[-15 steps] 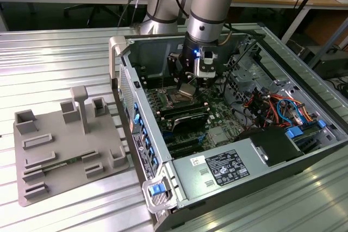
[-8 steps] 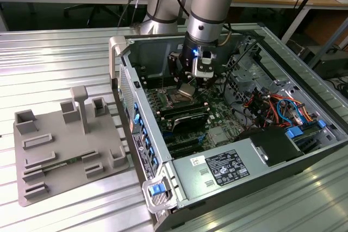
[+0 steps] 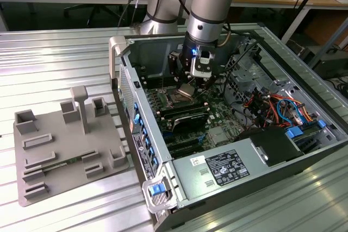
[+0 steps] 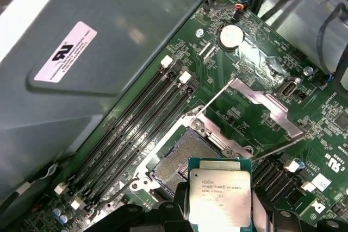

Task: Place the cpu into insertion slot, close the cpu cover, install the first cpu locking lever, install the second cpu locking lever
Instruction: 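Place the cpu into insertion slot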

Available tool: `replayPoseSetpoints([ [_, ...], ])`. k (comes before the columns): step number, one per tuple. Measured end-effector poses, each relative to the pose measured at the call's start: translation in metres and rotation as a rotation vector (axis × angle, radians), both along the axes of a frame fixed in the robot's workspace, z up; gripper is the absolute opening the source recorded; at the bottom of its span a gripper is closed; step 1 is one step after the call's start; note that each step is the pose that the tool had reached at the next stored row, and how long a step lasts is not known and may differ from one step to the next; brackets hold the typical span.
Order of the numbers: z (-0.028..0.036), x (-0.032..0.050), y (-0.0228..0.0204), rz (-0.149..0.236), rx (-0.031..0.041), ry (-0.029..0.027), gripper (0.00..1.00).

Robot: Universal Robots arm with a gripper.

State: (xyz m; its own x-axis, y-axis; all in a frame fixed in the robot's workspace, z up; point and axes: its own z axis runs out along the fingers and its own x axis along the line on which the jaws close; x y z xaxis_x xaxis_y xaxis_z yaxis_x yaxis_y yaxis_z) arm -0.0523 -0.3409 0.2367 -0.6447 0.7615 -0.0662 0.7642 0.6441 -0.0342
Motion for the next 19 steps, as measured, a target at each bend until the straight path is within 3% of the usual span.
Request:
replayPoseSetpoints([
  [19,-0.0002,0.0000,0.0000,-0.149,-0.0002,0.0000,0.55],
])
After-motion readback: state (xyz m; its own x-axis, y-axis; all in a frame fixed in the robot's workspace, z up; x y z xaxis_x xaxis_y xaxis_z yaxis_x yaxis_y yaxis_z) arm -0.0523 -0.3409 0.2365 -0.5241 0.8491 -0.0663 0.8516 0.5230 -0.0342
